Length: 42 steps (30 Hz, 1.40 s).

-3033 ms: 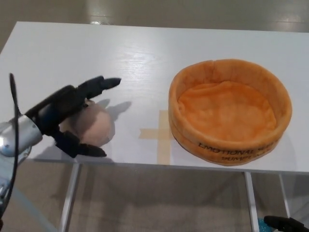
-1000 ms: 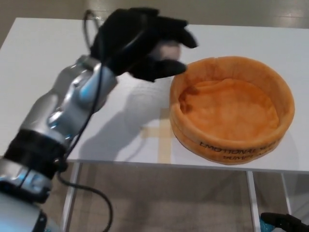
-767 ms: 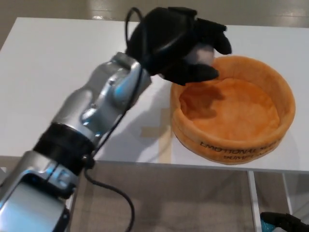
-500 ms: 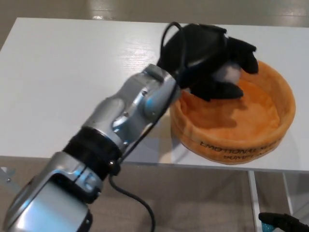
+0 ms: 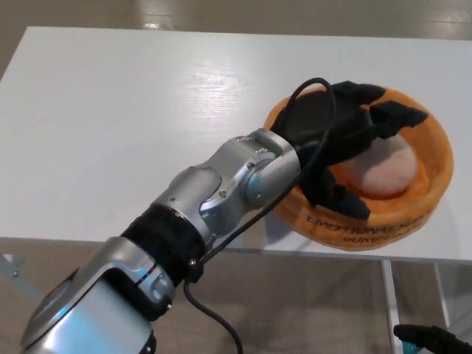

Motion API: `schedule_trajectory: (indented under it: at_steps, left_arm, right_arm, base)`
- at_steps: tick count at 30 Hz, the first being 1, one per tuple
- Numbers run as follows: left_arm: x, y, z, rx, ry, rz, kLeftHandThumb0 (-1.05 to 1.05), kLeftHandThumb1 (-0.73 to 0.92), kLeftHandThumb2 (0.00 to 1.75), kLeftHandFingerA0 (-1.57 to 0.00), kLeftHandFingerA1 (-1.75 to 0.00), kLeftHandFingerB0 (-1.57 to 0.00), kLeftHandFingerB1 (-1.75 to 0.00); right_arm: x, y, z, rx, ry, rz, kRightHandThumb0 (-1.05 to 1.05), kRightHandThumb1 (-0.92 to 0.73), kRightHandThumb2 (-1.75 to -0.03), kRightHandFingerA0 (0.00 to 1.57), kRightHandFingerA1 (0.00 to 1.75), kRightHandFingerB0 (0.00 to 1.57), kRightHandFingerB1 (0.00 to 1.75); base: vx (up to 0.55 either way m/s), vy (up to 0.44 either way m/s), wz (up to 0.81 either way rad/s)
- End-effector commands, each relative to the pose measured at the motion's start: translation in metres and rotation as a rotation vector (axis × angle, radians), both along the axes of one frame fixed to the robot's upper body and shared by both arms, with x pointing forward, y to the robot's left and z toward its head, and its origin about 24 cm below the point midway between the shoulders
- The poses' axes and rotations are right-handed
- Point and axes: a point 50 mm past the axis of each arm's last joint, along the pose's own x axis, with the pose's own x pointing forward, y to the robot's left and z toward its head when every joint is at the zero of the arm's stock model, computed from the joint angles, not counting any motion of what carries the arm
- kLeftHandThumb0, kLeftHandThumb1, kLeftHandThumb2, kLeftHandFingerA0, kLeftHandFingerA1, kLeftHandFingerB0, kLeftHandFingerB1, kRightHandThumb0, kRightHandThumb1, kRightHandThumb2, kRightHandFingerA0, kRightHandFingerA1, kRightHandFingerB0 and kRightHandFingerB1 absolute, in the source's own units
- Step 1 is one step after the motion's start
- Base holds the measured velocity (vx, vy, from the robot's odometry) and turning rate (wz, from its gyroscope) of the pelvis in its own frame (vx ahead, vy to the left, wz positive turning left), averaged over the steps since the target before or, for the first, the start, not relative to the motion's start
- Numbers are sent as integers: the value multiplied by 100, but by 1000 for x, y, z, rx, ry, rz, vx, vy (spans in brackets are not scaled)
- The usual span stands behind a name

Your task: Use the left hand to pick up the pink round toy on the left and place it inside the orange plate on the desk.

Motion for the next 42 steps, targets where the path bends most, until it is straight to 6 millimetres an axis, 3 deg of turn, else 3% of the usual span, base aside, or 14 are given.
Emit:
schedule_trajectory:
  at_steps: [1,6,12,13,18,19,20,24,26,27,35,37,38,42]
  left_arm:
    - [1,-3,19,75,33,-20,-86,47,91,0,0,0,-10]
    - [-3,9,59,10,-8,-60,-95,51,66,0,0,0,-21]
    - [-16,25,91,-92,-91,-105,-79,41,88,0,-3,0,-16]
    - [-22,32,100,-135,-104,-124,-97,52,64,0,-15,0,-25]
    - [-48,55,122,-214,-133,-164,-91,48,65,0,-10,-3,-26]
    - [-57,65,124,-247,-146,-179,-83,47,58,-4,-24,-9,-28]
    - [-73,80,126,-281,-165,-199,-83,40,73,-8,-15,-9,-32]
    - [-91,100,121,-307,-165,-214,-67,40,78,-4,-25,-11,-37]
    - [-96,105,117,-313,-155,-217,-71,45,56,-7,-26,-18,-29]
    - [-98,111,112,-313,-140,-210,-32,13,78,-4,-51,0,-45]
    - [-112,139,78,-334,-18,-160,-31,13,78,-4,-52,0,-46]
    - [-115,148,68,-359,25,-138,-30,13,77,-4,-52,0,-46]
    - [-119,157,58,-400,91,-124,-56,35,69,-5,-28,-13,-36]
    - [-127,174,36,-483,214,-116,-53,35,53,-2,-29,-19,-29]
  right_arm:
    - [-3,3,-3,6,8,8,-17,-29,-83,49,88,68,72]
    - [-5,3,-4,10,11,-2,-16,-28,-83,52,92,69,73]
    - [-5,2,-3,0,15,3,-12,-24,-92,58,81,65,78]
    - [-5,2,-3,-1,14,4,-13,-31,-82,54,93,70,73]
    - [-6,1,-4,-7,22,5,-13,-32,-81,56,98,69,72]
    - [-7,1,-4,-2,22,4,-11,-26,-92,57,80,64,77]
    - [-9,0,-5,2,25,0,-11,-26,-92,55,78,64,77]
    - [-13,-1,-7,-8,45,-1,-11,-27,-91,55,77,65,78]
    - [-14,-2,-8,-9,46,-6,-11,-33,-79,55,87,70,73]
    - [-15,-1,-8,-6,47,-11,-8,-33,-79,56,87,70,73]
    - [-27,-3,-14,-2,82,-10,-10,-28,-91,52,76,62,76]
    - [-29,-4,-15,-3,84,-11,-10,-35,-77,54,88,67,71]
    - [-30,-5,-15,-6,86,-14,-10,-34,-79,55,90,69,73]
    - [-33,-9,-15,-14,93,-12,-10,-27,-92,53,77,64,77]
  base:
    - [0,0,0]
    - [0,0,0]
    - [0,0,0]
    - [0,0,0]
    - [0,0,0]
    - [0,0,0]
    - [0,0,0]
    - [0,0,0]
    - [0,0,0]
    - [0,0,0]
    - [0,0,0]
    - [0,0,0]
    - [0,0,0]
    - [0,0,0]
